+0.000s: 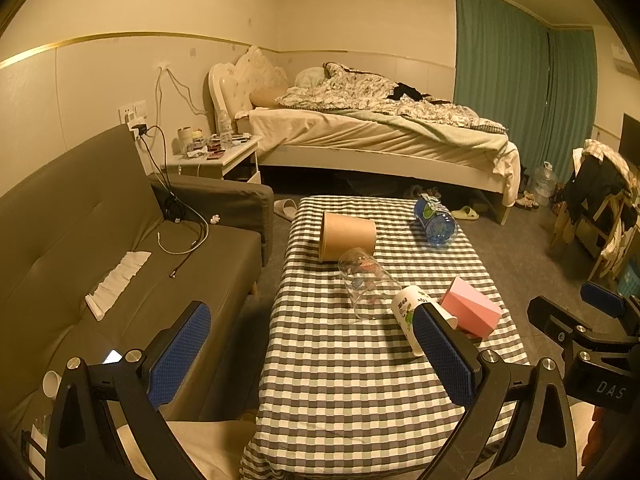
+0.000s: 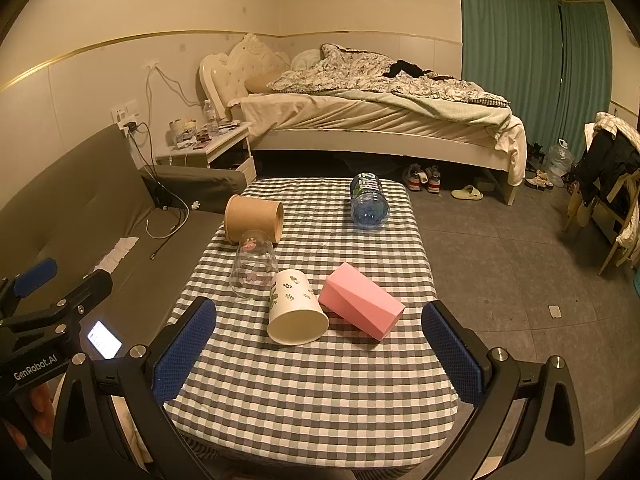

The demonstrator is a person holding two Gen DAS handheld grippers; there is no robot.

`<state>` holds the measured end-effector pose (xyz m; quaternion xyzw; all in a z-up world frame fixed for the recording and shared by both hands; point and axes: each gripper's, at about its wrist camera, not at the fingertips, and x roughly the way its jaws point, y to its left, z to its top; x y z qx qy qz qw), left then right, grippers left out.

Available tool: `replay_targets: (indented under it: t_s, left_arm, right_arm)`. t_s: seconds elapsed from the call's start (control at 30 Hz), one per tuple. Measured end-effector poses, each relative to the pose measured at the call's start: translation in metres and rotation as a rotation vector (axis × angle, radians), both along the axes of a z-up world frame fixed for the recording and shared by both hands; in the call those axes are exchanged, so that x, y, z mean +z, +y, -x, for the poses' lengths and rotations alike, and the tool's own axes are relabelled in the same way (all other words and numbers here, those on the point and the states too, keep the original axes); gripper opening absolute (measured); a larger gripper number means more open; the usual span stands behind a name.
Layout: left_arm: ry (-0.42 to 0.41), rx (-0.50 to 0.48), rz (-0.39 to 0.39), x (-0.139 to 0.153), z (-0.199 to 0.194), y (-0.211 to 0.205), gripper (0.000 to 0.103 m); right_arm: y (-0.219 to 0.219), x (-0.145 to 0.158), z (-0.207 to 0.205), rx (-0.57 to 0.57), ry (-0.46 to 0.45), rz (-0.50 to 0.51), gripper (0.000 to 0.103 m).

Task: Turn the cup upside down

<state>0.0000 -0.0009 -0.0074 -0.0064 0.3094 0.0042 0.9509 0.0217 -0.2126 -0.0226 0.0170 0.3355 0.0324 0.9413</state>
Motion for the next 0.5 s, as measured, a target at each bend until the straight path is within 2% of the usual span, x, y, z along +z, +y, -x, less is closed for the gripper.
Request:
replay_targets:
  t_s: [0.5]
  left_arm:
    - [0.006, 0.000, -0.002, -0.0023, -0.0017, 0.0002, 0.103]
  right_arm:
    - [-0.0019, -0.0071, -0.0061, -0.003, 0.014, -0.004, 0.103]
